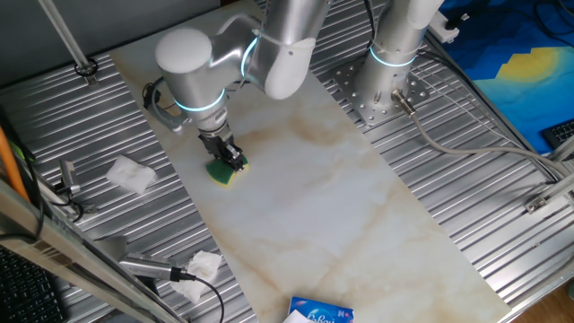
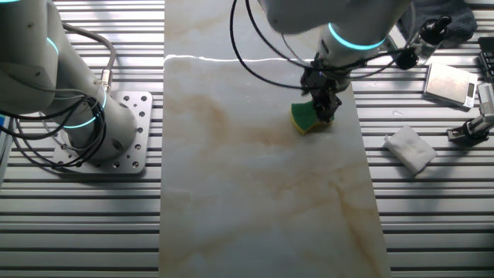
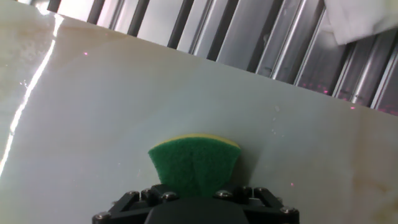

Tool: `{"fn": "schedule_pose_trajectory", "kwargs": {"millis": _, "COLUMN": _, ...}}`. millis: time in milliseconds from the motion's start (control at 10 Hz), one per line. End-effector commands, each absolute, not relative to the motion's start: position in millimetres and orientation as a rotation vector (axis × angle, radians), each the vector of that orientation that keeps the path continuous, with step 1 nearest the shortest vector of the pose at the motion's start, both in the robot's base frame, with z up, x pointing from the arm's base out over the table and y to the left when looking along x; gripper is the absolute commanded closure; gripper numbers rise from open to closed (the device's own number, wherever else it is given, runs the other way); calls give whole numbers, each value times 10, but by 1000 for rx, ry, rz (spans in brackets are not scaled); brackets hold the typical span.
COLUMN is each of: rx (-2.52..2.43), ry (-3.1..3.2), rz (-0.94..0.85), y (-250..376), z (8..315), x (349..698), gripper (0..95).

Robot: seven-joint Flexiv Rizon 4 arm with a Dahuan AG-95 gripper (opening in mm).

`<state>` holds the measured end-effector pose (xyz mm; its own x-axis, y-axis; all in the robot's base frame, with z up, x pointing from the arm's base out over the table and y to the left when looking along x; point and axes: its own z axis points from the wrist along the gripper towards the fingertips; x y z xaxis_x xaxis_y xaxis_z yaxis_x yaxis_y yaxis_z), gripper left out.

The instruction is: Clean the tabletop with a sponge

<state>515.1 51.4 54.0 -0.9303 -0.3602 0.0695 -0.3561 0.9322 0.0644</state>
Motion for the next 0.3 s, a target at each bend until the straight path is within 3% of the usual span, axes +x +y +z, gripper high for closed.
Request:
{"fn": "schedule_pose_trajectory", "kwargs": {"millis": 100, "rx": 504, "ry": -2993, "rz": -62, "y": 580, "z": 602, "x": 5160, "gripper": 380}}
{"fn": "schedule_pose_trajectory", "kwargs": {"millis": 300, "rx": 478, "ry": -2983, "rz": -64, "y": 664, "z": 687, "x": 5141, "gripper": 380}}
